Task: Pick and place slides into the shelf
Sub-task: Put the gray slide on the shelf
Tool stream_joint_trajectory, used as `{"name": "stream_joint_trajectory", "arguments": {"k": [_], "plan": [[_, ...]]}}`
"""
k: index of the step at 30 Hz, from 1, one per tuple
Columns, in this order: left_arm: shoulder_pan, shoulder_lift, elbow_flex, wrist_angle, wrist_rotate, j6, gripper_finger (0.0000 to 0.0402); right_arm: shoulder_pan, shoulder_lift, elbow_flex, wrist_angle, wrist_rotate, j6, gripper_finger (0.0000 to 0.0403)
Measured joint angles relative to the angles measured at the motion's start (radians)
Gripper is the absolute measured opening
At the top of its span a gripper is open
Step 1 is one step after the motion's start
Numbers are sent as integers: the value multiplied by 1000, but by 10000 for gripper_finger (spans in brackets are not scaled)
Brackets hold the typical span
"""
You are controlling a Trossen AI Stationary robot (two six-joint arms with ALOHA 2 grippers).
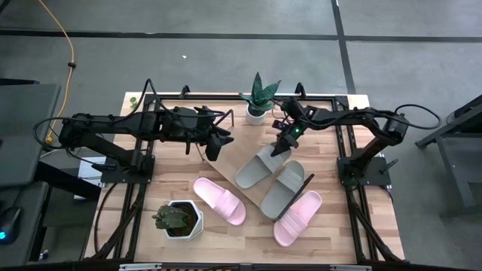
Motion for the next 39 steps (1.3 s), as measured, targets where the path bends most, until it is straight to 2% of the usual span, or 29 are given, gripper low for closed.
{"name": "stream_joint_trajectory", "arguments": {"k": [6, 13, 35, 39], "plan": [[0, 0, 0, 0, 0, 0, 136, 26, 0, 0, 33, 42, 4, 0], [0, 0, 0, 0, 0, 0, 136, 30, 0, 0, 33, 41, 1, 0], [0, 0, 0, 0, 29, -15, 136, 30, 0, 2, 51, -50, 11, 0], [0, 0, 0, 0, 42, -25, 136, 41, 1, 44, 44, -64, 8, 0]]}}
